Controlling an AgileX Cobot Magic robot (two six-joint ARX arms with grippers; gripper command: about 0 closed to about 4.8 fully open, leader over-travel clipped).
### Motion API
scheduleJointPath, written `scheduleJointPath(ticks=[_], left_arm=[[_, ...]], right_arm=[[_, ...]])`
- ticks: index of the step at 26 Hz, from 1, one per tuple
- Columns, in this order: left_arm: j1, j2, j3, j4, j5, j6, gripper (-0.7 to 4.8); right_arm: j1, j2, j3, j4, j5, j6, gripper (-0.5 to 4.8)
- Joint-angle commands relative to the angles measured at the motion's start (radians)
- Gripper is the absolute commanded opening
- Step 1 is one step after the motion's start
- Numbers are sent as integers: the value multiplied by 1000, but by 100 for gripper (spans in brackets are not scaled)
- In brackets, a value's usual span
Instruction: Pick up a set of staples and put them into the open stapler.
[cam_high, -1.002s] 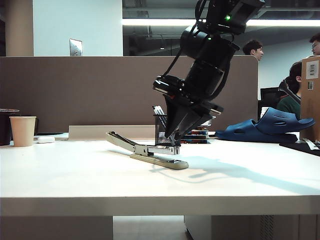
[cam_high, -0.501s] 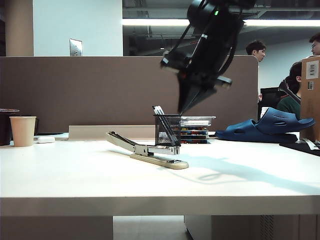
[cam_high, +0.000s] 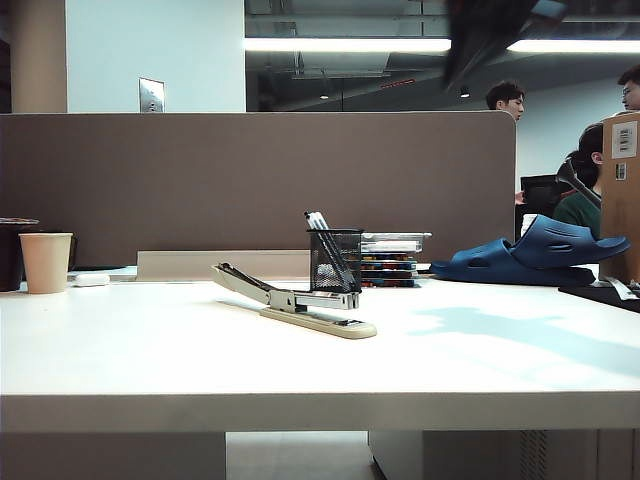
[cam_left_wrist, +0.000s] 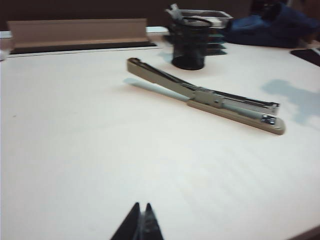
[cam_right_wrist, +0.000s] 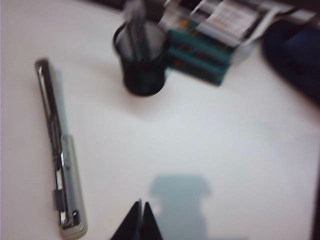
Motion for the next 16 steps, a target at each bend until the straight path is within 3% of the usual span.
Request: scheduleJointPath(ticks=[1,6,10,16], left_arm=[[2,0,1,-2,-37,0,-6],[2,0,2,-2,-59,0,-6],[2,0,2,-2,-137,0,-6],[2,0,2,-2,-166,-1,-6]], right_arm=[[-33,-86,2,5,26,-3,-9],[-108,-240,1,-8,31,-2,-9],[-154,-335,-13,-47,77,-3,-9],[-213,-520,-159,-46,77,-2,-9]])
